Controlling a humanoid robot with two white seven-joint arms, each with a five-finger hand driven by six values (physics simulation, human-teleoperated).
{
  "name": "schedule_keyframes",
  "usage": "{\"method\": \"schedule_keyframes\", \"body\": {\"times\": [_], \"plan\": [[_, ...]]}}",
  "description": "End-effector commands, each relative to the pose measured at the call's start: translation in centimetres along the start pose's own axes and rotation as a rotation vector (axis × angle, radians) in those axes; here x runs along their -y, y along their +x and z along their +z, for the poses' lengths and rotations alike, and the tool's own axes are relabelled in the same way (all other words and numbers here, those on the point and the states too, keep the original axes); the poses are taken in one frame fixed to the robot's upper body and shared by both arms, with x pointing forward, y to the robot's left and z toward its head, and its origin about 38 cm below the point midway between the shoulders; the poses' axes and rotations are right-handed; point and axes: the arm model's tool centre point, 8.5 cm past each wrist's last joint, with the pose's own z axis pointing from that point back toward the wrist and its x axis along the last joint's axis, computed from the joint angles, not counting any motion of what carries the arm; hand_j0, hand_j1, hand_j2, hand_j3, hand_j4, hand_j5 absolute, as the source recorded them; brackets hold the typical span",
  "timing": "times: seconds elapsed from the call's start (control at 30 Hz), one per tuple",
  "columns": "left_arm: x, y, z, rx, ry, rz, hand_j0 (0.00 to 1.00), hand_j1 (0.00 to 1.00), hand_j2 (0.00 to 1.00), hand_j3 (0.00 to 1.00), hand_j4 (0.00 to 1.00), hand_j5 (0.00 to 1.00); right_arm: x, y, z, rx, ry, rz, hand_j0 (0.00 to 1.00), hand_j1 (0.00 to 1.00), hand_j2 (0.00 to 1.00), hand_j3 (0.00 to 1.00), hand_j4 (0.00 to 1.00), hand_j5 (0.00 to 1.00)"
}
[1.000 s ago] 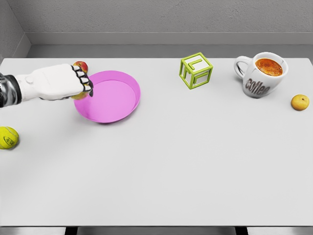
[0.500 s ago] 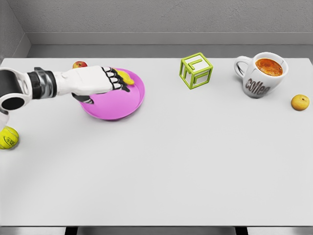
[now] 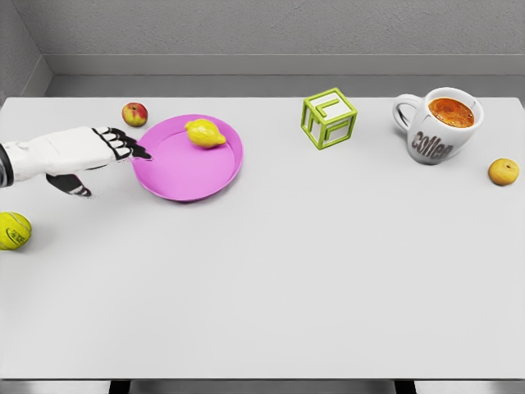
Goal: Put the lemon on the plate with left arm
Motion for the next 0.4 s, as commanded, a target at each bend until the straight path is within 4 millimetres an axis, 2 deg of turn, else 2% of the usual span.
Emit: {"method": "schedule_keyframes", "body": {"times": [0.0, 0.07, 0.37], "plan": [[-1.39, -1.42, 2.28, -0.046, 0.040, 0.005, 1.00, 1.00, 1.00, 1.00, 1.00, 1.00, -0.01, 0.00, 0.00, 0.000, 0.001, 0.000, 1.00, 1.00, 1.00, 1.00, 1.00, 1.00], [-0.91, -1.27, 2.24, -0.042, 0.031, 0.011, 1.00, 1.00, 1.00, 1.00, 1.00, 1.00, -0.01, 0.00, 0.00, 0.000, 0.001, 0.000, 1.00, 1.00, 1.00, 1.00, 1.00, 1.00], [-1.01, -1.16, 2.21, -0.039, 0.033, 0.007, 1.00, 1.00, 1.00, 1.00, 1.00, 1.00, 0.00, 0.00, 0.00, 0.000, 0.000, 0.000, 1.00, 1.00, 1.00, 1.00, 1.00, 1.00]]}}
